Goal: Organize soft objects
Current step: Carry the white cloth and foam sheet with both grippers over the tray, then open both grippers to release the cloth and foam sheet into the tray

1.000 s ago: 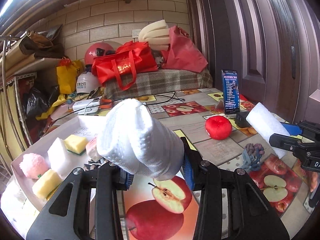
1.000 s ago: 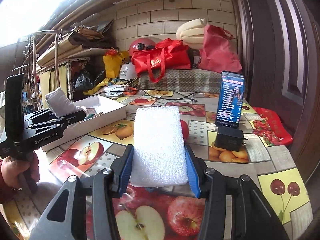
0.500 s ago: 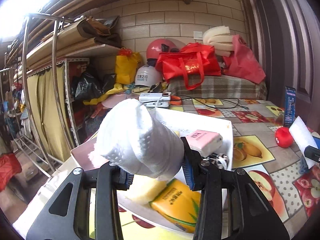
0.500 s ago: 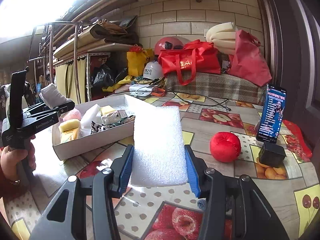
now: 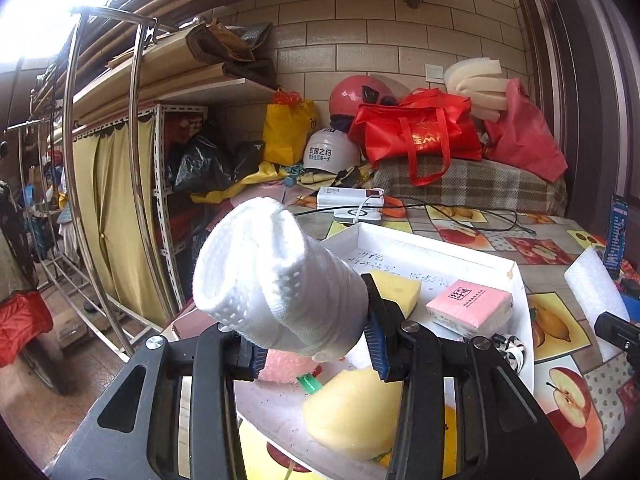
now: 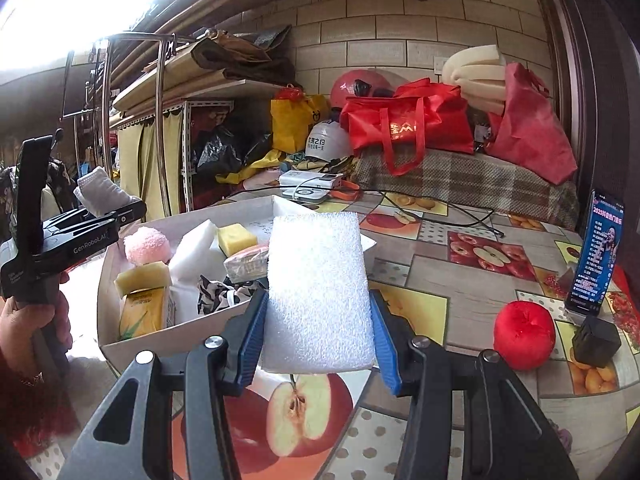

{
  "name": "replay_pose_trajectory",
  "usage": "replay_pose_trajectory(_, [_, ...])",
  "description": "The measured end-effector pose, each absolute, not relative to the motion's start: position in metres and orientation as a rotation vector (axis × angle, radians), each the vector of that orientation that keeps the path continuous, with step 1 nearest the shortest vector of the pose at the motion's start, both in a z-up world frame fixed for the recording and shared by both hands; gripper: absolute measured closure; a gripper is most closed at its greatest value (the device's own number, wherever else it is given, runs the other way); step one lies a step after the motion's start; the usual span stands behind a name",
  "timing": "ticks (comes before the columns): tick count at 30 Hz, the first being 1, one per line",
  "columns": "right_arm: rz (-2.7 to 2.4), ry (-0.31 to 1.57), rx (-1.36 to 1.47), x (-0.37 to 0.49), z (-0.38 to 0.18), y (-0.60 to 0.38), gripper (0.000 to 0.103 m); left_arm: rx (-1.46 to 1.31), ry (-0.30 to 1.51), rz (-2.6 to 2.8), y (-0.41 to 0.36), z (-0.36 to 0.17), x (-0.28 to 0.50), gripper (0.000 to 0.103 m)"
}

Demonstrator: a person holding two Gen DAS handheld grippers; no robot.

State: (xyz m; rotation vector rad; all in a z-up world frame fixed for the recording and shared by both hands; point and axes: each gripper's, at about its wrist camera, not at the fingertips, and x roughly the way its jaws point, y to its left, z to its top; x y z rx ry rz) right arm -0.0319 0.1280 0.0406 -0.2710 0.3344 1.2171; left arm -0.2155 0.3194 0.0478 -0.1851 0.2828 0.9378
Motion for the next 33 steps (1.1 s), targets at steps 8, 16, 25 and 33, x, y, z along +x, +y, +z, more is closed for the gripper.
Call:
replay_pose_trajectory(8, [1.278,0.33,-0.293,-0.057,0.041,0.185,0.054,-0.245,0.282,0.979,0.343,0.047,-0.212,0.063])
replay_pose_trajectory(16, [1.272,0.341,-0.346,-0.069,0.04,0.231,0.054,-0.284,0.309,0.992,0.354,0.045,-0.211,0.063])
replay_pose_trajectory(25, [1.251,0.336,-0.369,-0.07,0.04,0.24,0.053,-0.274,0.363,0.998,0.36,0.043,-0.2,0.06])
replay_pose_trajectory(33, [1.238,0.326,-0.358,-0.069,0.041,0.238,0.0,-0.24,0.338,1.03,0.354,0.046,-0.202,0.0])
